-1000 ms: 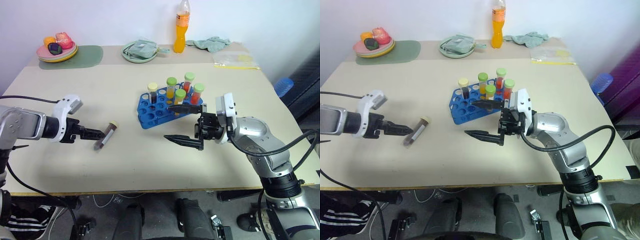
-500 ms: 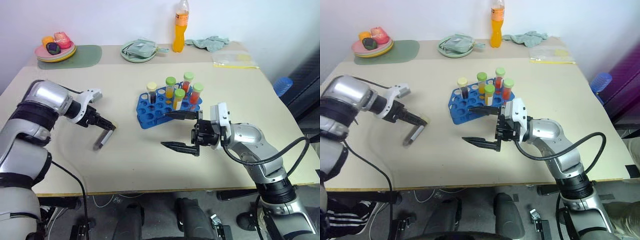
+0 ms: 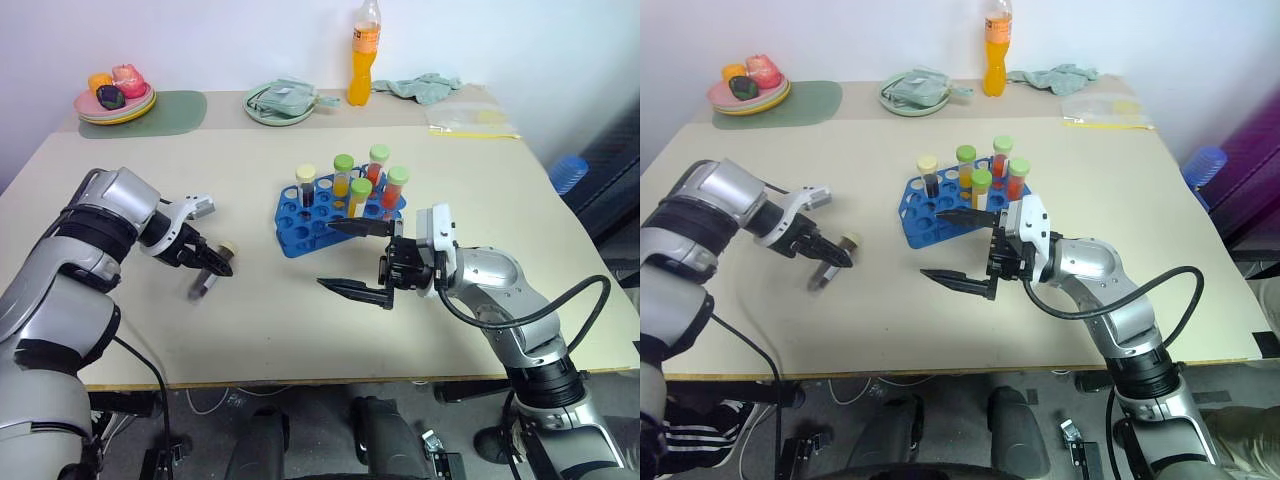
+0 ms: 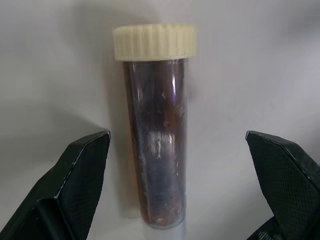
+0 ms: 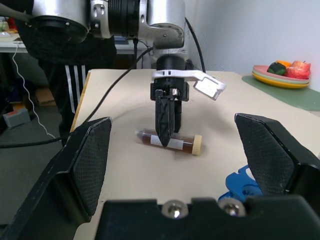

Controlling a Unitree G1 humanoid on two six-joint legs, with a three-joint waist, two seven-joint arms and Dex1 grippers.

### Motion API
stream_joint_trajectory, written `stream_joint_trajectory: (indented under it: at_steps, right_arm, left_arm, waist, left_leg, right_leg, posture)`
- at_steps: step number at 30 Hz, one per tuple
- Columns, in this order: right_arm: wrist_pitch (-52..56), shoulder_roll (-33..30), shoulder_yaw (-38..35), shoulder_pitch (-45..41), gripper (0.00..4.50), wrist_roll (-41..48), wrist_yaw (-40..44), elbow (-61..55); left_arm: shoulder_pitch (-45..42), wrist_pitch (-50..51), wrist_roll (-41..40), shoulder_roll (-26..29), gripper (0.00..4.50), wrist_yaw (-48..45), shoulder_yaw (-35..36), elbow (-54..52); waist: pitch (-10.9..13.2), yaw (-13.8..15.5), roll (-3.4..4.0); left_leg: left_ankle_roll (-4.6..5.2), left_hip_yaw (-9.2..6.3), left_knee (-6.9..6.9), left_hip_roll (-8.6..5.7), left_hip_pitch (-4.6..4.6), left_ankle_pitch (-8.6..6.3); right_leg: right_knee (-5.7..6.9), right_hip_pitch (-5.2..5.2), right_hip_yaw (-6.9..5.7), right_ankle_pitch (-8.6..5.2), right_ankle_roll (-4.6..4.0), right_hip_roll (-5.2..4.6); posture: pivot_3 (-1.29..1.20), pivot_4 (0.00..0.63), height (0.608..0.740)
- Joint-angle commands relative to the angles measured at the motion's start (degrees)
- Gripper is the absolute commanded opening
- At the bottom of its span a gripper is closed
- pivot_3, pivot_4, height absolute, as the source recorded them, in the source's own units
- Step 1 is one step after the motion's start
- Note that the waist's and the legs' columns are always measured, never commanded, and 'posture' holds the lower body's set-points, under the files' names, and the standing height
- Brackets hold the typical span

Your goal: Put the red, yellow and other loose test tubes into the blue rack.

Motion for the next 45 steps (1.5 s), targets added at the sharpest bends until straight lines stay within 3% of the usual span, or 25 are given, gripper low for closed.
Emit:
stream_joint_trajectory:
  at_steps: [1,2,8,14,17,20,23,25,27,30,33,38,42,45]
  right_arm:
    - [-0.75,0.44,-0.67,-0.48,4.50,0.15,-0.59,-2.42]
    - [-0.83,0.34,-0.71,-0.37,4.50,0.03,-0.65,-2.48]
    - [-1.18,0.14,-0.91,-0.24,4.50,-0.49,-0.86,-2.39]
    - [-2.16,0.43,-0.73,-0.30,4.50,-1.32,-1.14,-1.92]
    - [-2.49,0.25,-0.81,0.01,4.50,-1.56,-0.99,-1.88]
    - [-2.73,-0.38,-1.28,0.87,4.50,-1.79,-0.94,-2.17]
    - [-2.19,-1.32,-2.81,2.26,4.50,-1.37,-1.66,-2.97]
    - [-2.18,-2.05,-3.91,3.19,4.50,-1.21,-1.96,-3.41]
    - [-2.03,-2.77,-4.71,3.77,4.50,-0.92,-1.95,-3.60]
    - [-2.18,-3.42,-5.69,3.20,4.50,-0.67,-1.78,-2.51]
    - [-2.90,-3.44,-6.18,2.21,4.50,-1.21,-1.35,-0.41]
    - [-2.41,-5.22,-6.72,1.99,4.50,-1.50,0.29,1.00]
    - [-0.63,-7.11,-7.58,2.61,4.50,-0.68,0.81,1.40]
    - [0.37,-8.24,-8.44,4.09,4.50,-0.14,0.45,0.31]
  left_arm:
    - [2.87,0.94,0.20,-2.16,3.94,3.32,2.70,-0.15]
    - [3.59,0.80,0.31,-2.05,3.66,2.90,2.58,-0.89]
    - [5.22,0.95,0.96,-1.86,0.77,3.54,4.12,-2.84]
    - [4.78,0.72,1.04,0.06,0.73,5.67,7.91,-4.16]
    - [5.92,-1.87,-0.39,0.91,0.73,11.05,16.05,-8.32]
    - [10.81,-4.99,-3.07,2.03,0.73,16.03,25.64,-19.81]
    - [21.78,-13.54,-5.74,-1.18,0.73,25.76,40.08,-38.34]
    - [29.65,-19.44,-9.99,-7.98,0.73,31.42,50.38,-50.00]
    - [35.74,-22.45,-11.58,-12.63,0.73,35.66,54.97,-57.86]
    - [44.79,-39.45,-8.97,-18.25,0.73,38.42,53.57,-63.34]
    - [47.97,-54.14,-6.92,-27.41,0.73,44.41,50.56,-60.23]
    - [45.20,-71.56,-0.08,-33.65,0.73,49.57,43.90,-49.55]
    - [40.46,-87.53,3.57,-37.13,0.73,52.11,40.38,-34.66]
    - [37.68,-93.10,2.96,-40.03,0.73,51.58,38.29,-26.85]
  waist:
    - [-0.04,0.16,0.08]
    - [-0.05,0.18,0.08]
    - [-0.05,0.22,0.08]
    - [-0.05,0.17,0.07]
    - [-0.01,0.14,0.01]
    - [0.02,0.03,-0.04]
    - [0.02,0.01,-0.04]
    - [0.00,0.18,-0.01]
    - [0.00,0.31,-0.02]
    - [-0.02,0.18,-0.01]
    - [-0.03,1.14,-0.01]
    - [-0.03,1.97,-0.02]
    - [-0.04,1.81,-0.03]
    - [-0.04,1.82,-0.03]
  left_leg:
    - [0.00,0.00,0.02,-0.01,0.06,0.00]
    - [0.00,0.00,0.04,-0.01,0.09,0.00]
    - [0.00,0.00,0.08,-0.04,0.12,0.00]
    - [0.00,-0.02,0.08,-0.05,0.12,0.00]
    - [0.00,-0.03,0.10,-0.05,0.11,0.00]
    - [-0.01,-0.06,0.11,-0.04,0.04,0.00]
    - [-0.02,-0.05,0.10,-0.05,0.00,0.01]
    - [-0.03,-0.02,0.05,-0.05,0.02,0.00]
    - [-0.06,0.01,0.10,-0.06,-0.01,0.01]
    - [-0.06,0.04,0.10,-0.06,0.06,0.02]
    - [-0.13,0.05,0.13,-0.05,0.12,0.06]
    - [-0.15,0.02,0.23,-0.08,0.21,0.08]
    - [-0.15,0.03,0.21,-0.14,0.21,0.08]
    - [-0.14,0.03,0.20,-0.15,0.21,0.08]
  right_leg:
    - [0.01,0.06,0.00,0.00,0.00,-0.01]
    - [0.04,0.10,0.00,-0.01,0.01,-0.02]
    - [0.10,0.14,0.00,0.00,0.00,-0.05]
    - [0.13,0.13,0.00,-0.01,0.00,-0.05]
    - [0.19,0.12,0.00,-0.01,0.00,-0.05]
    - [0.28,0.01,-0.01,0.03,-0.08,-0.07]
    - [0.32,-0.08,0.00,0.06,-0.13,-0.12]
    - [0.25,-0.08,0.03,0.08,-0.15,-0.18]
    - [0.24,-0.07,0.03,0.09,-0.15,-0.20]
    - [0.24,-0.04,0.04,0.10,-0.17,-0.18]
    - [0.23,0.04,0.04,0.13,-0.26,-0.16]
    - [-0.26,0.51,0.00,0.13,-0.44,-0.15]
    - [-0.51,0.62,0.01,0.29,-0.16,-0.19]
    - [-0.51,0.62,0.01,0.30,-0.13,-0.19]
  posture:
    - [0.00,0.150,0.740]
    - [0.00,0.150,0.740]
    - [0.00,0.150,0.740]
    - [0.00,0.150,0.740]
    - [0.00,0.150,0.740]
    - [0.00,0.150,0.740]
    - [0.00,0.150,0.740]
    - [0.00,0.150,0.740]
    - [0.00,0.150,0.740]
    - [0.00,0.150,0.740]
    - [0.00,0.150,0.740]
    - [0.00,0.150,0.740]
    - [0.00,0.150,0.740]
    - [0.00,0.150,0.740]
